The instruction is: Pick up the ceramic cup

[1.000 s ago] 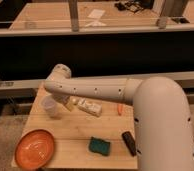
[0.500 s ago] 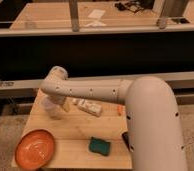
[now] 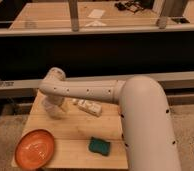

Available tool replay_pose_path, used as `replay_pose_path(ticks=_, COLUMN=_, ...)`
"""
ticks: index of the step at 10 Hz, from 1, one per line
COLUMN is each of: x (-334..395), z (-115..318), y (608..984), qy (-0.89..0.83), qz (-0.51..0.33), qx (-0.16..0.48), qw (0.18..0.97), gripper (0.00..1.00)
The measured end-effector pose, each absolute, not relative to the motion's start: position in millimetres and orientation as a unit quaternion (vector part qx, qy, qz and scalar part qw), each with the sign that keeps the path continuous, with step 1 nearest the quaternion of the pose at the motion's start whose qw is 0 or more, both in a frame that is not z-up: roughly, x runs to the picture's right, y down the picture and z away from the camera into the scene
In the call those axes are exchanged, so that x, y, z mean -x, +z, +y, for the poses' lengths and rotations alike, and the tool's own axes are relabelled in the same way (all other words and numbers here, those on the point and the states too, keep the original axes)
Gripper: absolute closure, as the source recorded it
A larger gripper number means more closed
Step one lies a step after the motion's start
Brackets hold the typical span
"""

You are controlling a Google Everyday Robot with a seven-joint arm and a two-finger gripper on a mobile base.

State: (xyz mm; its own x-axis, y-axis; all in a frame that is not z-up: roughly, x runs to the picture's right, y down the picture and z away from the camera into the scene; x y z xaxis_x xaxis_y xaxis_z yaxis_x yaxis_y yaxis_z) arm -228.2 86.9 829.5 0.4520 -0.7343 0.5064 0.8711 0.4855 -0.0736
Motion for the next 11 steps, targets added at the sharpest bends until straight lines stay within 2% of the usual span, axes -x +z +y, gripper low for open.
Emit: replay_pose_path(ticks=11, x=249, z=97, y=846, qy=-0.500, qz=-0.236, qx=0.170, qw=0.816, gripper=0.20)
